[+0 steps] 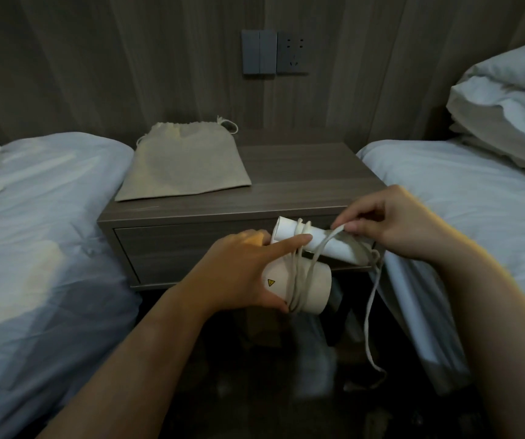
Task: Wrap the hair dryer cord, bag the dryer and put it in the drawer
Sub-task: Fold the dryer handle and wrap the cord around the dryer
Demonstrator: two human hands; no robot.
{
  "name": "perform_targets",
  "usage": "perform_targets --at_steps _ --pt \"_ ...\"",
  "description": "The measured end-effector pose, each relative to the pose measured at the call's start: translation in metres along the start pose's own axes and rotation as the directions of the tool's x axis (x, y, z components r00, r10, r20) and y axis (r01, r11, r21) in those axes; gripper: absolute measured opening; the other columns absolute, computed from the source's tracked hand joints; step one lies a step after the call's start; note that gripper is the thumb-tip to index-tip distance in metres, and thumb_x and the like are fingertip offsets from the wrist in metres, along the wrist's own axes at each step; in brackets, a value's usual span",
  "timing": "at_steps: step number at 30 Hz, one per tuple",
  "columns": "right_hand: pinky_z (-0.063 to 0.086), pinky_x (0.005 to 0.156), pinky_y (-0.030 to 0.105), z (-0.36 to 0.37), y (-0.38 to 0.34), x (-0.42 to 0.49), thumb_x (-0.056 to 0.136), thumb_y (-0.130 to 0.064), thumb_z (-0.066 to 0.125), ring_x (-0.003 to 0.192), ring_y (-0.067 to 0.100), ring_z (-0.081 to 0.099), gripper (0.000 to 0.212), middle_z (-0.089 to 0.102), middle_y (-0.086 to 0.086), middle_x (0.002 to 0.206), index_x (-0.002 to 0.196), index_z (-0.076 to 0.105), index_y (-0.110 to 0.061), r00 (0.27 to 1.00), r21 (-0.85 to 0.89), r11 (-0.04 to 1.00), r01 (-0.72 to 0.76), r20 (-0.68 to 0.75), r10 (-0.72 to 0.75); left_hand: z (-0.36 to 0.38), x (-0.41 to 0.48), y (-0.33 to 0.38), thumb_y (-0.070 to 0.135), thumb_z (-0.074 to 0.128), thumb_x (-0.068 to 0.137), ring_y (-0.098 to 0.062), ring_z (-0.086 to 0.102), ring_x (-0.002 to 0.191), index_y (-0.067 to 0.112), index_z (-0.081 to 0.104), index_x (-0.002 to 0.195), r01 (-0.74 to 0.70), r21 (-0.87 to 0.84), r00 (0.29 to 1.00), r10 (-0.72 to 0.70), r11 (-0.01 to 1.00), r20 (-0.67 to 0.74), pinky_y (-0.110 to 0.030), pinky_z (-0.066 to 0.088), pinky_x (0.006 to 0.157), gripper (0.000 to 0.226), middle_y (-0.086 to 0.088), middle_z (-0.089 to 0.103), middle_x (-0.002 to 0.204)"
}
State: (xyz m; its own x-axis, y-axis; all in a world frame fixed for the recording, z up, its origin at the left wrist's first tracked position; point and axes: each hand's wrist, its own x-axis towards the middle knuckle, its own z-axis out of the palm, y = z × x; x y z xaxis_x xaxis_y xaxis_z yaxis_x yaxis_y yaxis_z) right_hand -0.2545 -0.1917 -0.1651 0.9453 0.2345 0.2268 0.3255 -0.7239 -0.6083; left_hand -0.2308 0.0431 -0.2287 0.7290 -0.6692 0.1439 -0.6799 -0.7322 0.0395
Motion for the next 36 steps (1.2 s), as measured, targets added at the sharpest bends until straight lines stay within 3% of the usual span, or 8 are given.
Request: perform_targets --at_steps 10,15,22,25,28,30,33,36 --pt "0.039 0.054 0.009 0.02 0.019 0.017 0.071 -0.017 0.078 0.054 0.001 0.053 0.015 0.062 -0.007 0.058 0.063 0.069 -0.025 0.984 -0.016 0.996 -0.088 -0.156 0.085 0.006 0.001 0.009 0.075 0.051 0.06 -0.015 0.052 0.091 0.056 -0.005 0.138 -0.097 -0.117 0.995 0.092 0.988 -0.05 -0.038 0.049 0.078 0.098 0.003 0.054 0.102" --pt "0.04 0.055 0.013 0.029 0.022 0.018 0.073 -0.019 0.077 0.057 0.003 0.053 0.011 0.061 -0.009 0.059 0.064 0.07 -0.021 0.981 -0.019 0.995 -0.102 -0.165 0.098 0.007 0.001 0.013 0.072 0.058 0.065 -0.006 0.042 0.092 0.058 -0.016 0.135 -0.094 -0.122 0.996 0.094 0.988 -0.004 -0.026 0.04 0.079 0.102 0.007 0.05 0.11" --pt "0.037 0.052 0.02 0.029 0.029 0.02 0.068 -0.031 0.08 0.054 0.006 0.049 0.022 0.058 -0.003 0.056 0.062 0.068 -0.013 0.971 -0.058 0.982 -0.181 -0.171 0.169 0.013 0.003 0.015 0.069 0.063 0.065 -0.012 0.047 0.108 0.05 0.01 0.141 -0.065 -0.179 0.997 0.071 0.982 0.028 -0.03 0.042 0.091 0.095 0.004 0.05 0.122" --pt "0.034 0.046 0.015 0.02 0.037 0.021 0.07 -0.037 0.078 0.049 0.008 0.043 0.036 0.052 0.0 0.051 0.06 0.066 -0.004 0.975 -0.042 0.978 -0.206 -0.095 0.202 0.013 0.002 0.017 0.066 0.067 0.064 -0.008 0.045 0.112 0.049 0.016 0.141 -0.058 -0.234 0.998 0.066 0.97 0.024 -0.022 0.035 0.091 0.094 0.008 0.048 0.126" --pt "0.041 0.054 0.01 0.011 0.048 0.019 0.083 -0.026 0.068 0.054 -0.001 0.053 0.02 0.062 -0.005 0.06 0.065 0.07 -0.016 0.973 0.12 0.971 -0.205 0.131 0.19 0.008 0.001 0.021 0.059 0.073 0.063 -0.008 0.041 0.12 0.053 0.017 0.139 -0.031 -0.349 0.997 0.053 0.937 0.053 -0.023 0.032 0.098 0.094 0.01 0.044 0.135" --pt "0.048 0.061 0.015 0.01 0.062 0.017 0.08 -0.018 0.071 0.061 -0.001 0.061 0.003 0.069 -0.003 0.071 0.078 0.071 -0.016 0.957 0.432 0.868 -0.244 0.251 0.145 0.004 0.001 0.023 0.053 0.077 0.061 -0.007 0.041 0.12 0.058 0.019 0.135 0.012 -0.444 0.998 0.016 0.896 0.059 -0.025 0.035 0.1 0.095 0.012 0.043 0.137" --pt "0.052 0.047 0.021 0.016 0.081 0.014 0.044 -0.022 0.089 0.056 0.011 0.065 0.047 0.069 0.009 0.073 0.084 0.069 -0.009 0.939 0.734 0.597 -0.323 0.329 0.104 0.004 0.003 0.023 0.046 0.082 0.056 -0.002 0.046 0.116 0.063 0.025 0.129 0.038 -0.611 0.999 -0.022 0.791 0.033 -0.025 0.041 0.098 0.094 0.019 0.045 0.135" --pt "0.056 0.049 0.024 0.036 0.087 0.015 0.022 -0.024 0.095 0.055 0.012 0.066 0.057 0.071 0.006 0.068 0.074 0.075 -0.013 0.937 0.866 0.361 -0.346 0.301 0.176 0.009 0.005 0.022 0.043 0.082 0.05 0.0 0.051 0.116 0.066 0.034 0.122 0.031 -0.779 0.997 -0.07 0.626 -0.017 -0.024 0.044 0.097 0.089 0.022 0.049 0.13"
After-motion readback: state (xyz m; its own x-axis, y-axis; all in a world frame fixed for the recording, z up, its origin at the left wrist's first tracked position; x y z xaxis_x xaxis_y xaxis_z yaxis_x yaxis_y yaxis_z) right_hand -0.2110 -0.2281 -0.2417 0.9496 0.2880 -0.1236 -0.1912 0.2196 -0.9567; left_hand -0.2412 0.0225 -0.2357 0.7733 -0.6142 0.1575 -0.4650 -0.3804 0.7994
